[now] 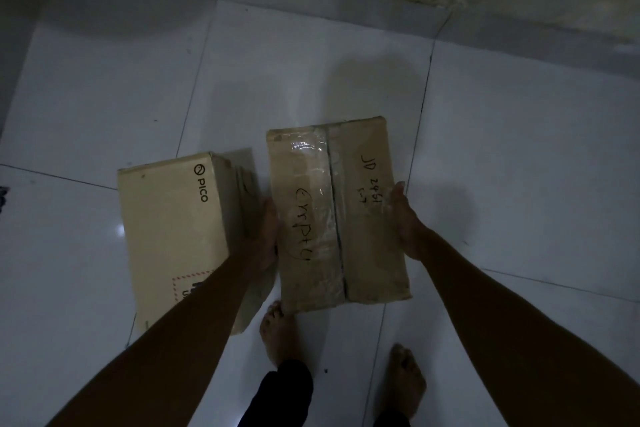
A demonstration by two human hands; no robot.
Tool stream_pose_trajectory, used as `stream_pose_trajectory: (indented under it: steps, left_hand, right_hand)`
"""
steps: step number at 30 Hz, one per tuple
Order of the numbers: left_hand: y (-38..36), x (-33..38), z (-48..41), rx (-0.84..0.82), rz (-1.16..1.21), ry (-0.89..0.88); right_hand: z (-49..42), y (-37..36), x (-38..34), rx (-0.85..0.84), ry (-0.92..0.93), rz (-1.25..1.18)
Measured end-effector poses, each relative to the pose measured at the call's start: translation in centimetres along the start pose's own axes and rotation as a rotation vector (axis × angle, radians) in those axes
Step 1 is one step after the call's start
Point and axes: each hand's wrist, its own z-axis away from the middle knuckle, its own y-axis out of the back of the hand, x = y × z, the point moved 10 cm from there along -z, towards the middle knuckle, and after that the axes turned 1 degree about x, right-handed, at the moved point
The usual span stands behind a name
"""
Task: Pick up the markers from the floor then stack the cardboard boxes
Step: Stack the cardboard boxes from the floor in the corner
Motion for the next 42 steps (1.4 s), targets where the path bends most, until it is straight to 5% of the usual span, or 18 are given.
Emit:
stream_pose_trajectory:
  steps: [13,28,42]
  left_hand:
    - [-3.4,1.3,11.8,-0.164,0.035,0.072]
    - [-11.0,12.8,36.0,-0.137,-0.124,-0.153]
    - [-23.2,11.1,55.0,-0.378,0.072,-0.250]
  right_hand:
    - [12.6,1.2,-0.7,-0.048,-0.010,-0.147]
    - [39.7,11.8,-10.4,0.013,0.145,-0.353]
    - [58.1,21.3,-7.9,0.064,0.327,-0.646]
